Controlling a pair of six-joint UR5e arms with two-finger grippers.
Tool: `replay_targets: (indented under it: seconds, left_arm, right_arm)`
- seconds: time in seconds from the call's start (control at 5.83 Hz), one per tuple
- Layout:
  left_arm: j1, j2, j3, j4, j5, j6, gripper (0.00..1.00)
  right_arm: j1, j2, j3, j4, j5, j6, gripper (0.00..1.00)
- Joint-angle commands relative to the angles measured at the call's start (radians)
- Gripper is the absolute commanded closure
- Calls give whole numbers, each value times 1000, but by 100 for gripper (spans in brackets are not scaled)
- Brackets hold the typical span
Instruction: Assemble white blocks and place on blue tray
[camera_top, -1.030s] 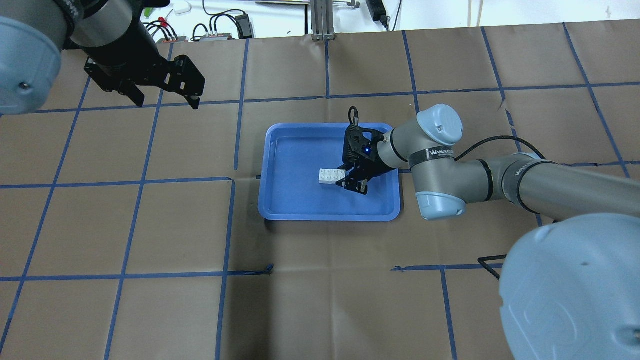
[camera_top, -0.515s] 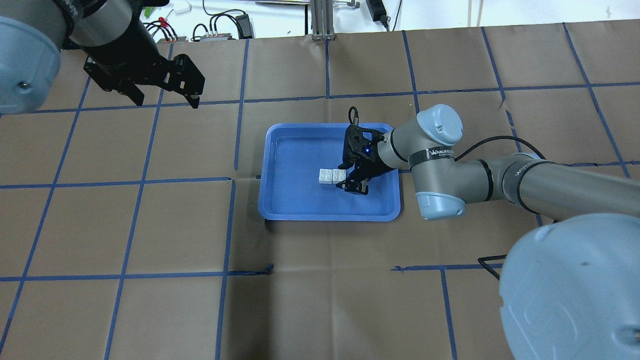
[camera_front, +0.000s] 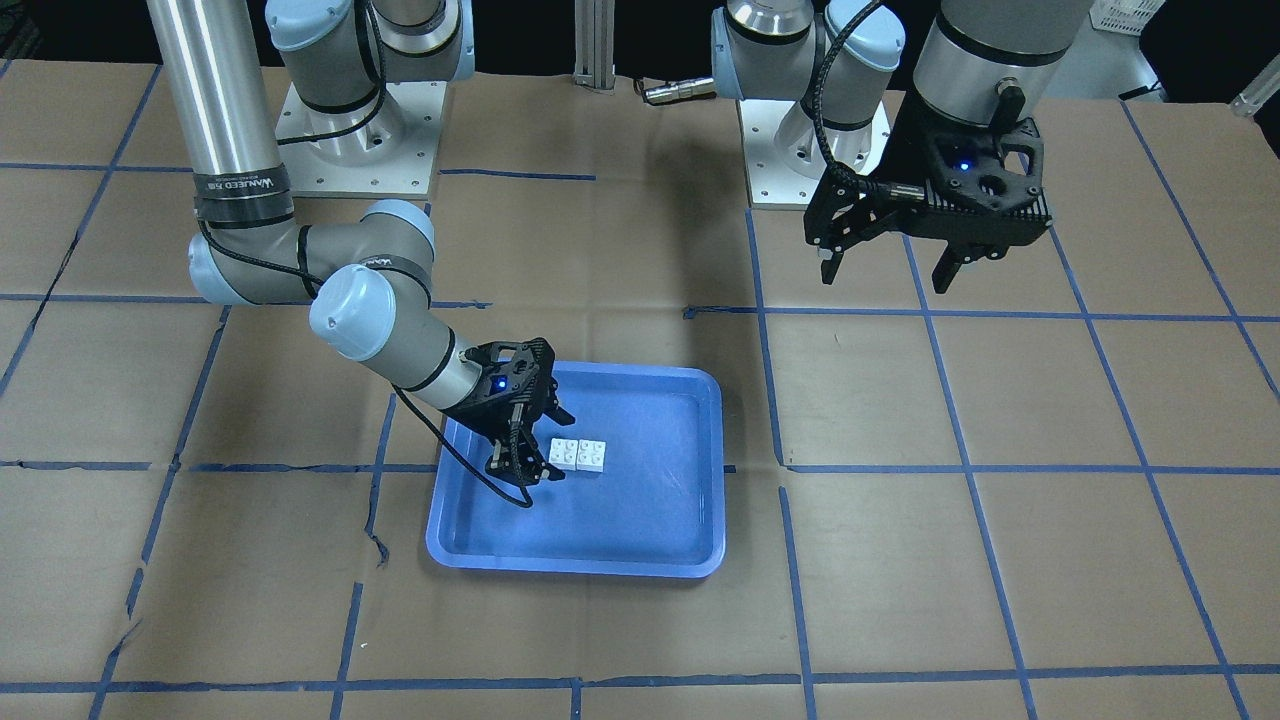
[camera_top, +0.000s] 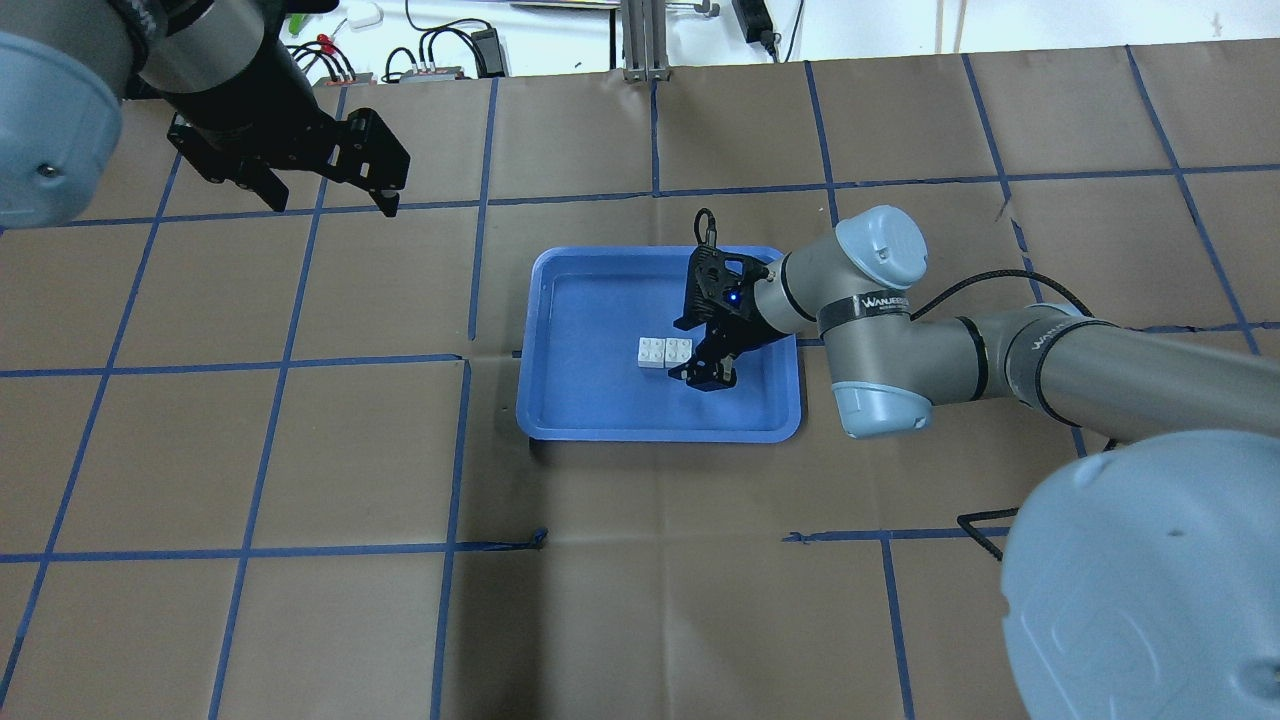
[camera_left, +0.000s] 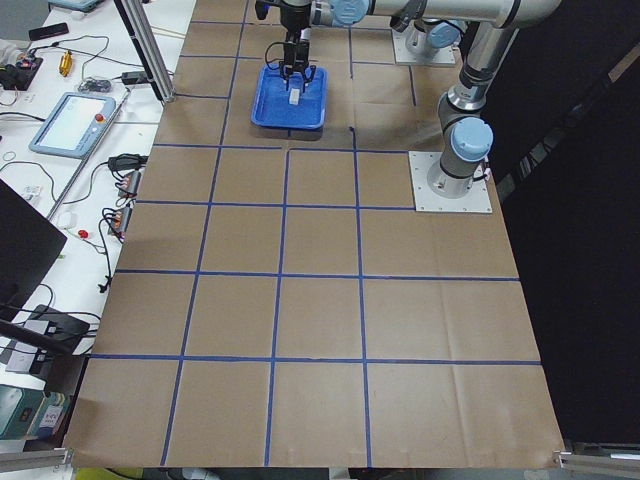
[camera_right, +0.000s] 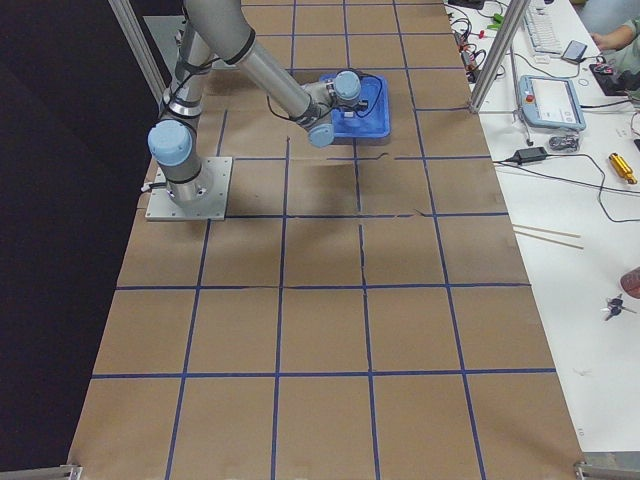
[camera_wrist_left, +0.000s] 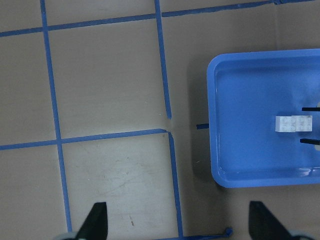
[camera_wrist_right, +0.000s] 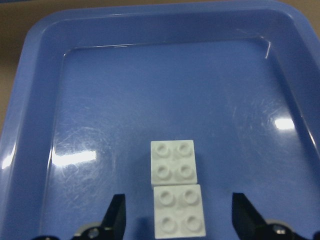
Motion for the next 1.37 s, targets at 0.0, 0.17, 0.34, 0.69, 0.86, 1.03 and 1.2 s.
replay_targets:
  seconds: [0.0,0.17,0.34,0.69,0.86,1.03,1.2]
  left_arm:
    - [-2,0,-1,0,0,0,0]
    - [0,0,-1,0,0,0,0]
    - [0,0,0,0,0,0,0]
    - [0,0,-1,0,0,3,0]
    - [0,0,-1,0,0,-2,0]
    - [-2,0,0,0,0,-3,0]
    - [-2,0,-3,-2,0,-2,0]
  right_arm:
    - [0,-20,-83,72,-76,5,0]
    - [0,-44,-124,182,-86,6,0]
    - [-2,-65,-164,275,-112,5,0]
    - [-3,-104,-209,405,-182,5,0]
    - [-5,-139,-227,489,-219,5,0]
    - [-7,-176,-262,591,-271,8,0]
    - [-7,-203,-313,696,-313,55,0]
